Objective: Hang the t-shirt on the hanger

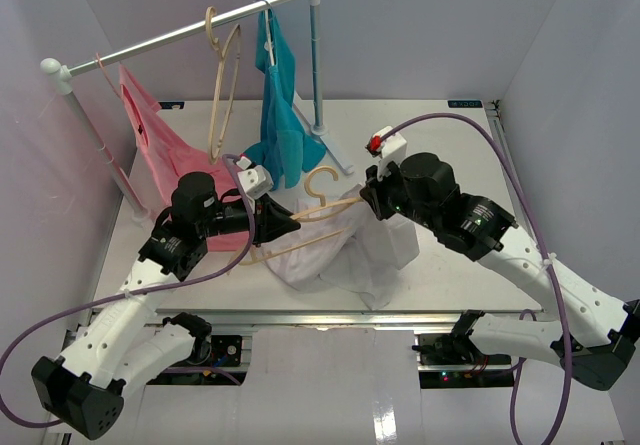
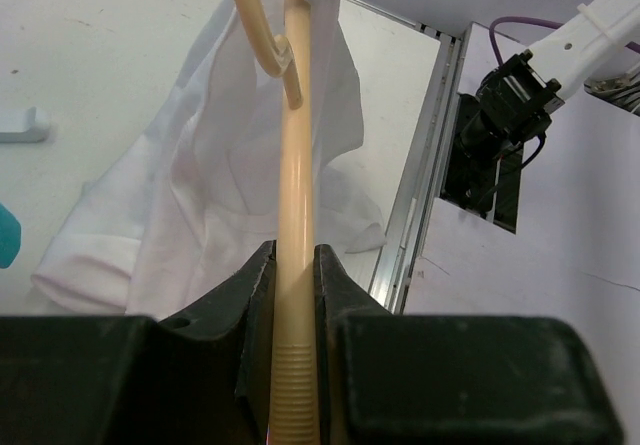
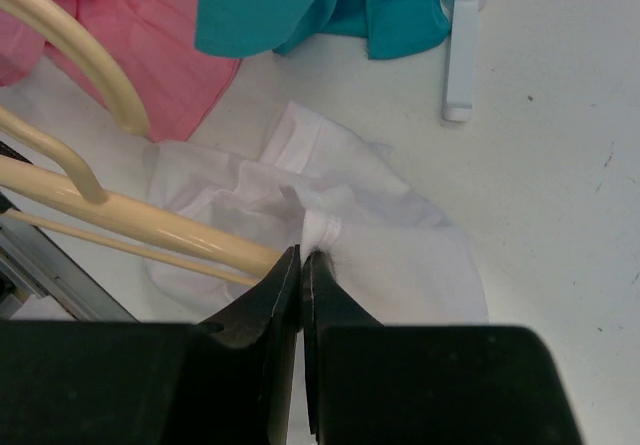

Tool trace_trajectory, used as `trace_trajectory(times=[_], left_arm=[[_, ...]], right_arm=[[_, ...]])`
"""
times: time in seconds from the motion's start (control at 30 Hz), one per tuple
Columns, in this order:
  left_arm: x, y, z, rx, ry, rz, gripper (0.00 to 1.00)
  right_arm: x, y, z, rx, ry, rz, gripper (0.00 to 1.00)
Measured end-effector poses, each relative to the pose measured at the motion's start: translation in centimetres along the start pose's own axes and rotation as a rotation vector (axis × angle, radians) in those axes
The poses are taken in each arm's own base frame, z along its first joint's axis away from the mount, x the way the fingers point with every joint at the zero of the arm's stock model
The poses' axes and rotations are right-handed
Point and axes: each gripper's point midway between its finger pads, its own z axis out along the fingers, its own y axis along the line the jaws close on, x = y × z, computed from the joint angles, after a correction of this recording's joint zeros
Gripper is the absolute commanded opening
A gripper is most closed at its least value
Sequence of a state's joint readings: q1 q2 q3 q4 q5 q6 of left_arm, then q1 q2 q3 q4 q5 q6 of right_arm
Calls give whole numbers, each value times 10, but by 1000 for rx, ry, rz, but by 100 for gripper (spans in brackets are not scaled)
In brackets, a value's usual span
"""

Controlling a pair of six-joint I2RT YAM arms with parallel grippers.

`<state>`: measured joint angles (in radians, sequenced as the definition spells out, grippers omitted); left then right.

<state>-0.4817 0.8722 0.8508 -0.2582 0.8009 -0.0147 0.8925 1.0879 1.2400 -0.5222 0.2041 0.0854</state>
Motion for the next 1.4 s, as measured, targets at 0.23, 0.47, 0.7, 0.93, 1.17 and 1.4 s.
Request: trace_trajectory(times=[0.23,0.47,0.7,0.93,1.17,1.4], left_arm=[[4,-4,8,80,10,24,0],[8,-2,19,140,13,22,0],[-2,-1,25,156,-52,26,0],[4,-6,26,191,-87,-6,0],[2,-13,24,217,-118,-5,0],[-4,-15,23,226,-142,7,0]], right_arm=[[1,8,7,-52,10,-48,8],[-7,26,9,-149,-20,-42,8],[-15,46,5,-255,-62,-17,10],[-9,47,0,-265,-75,-19,38],[-13,42,-9,-256,-99,-71,52],[-25,52,-26,-335,-131,-170,62]])
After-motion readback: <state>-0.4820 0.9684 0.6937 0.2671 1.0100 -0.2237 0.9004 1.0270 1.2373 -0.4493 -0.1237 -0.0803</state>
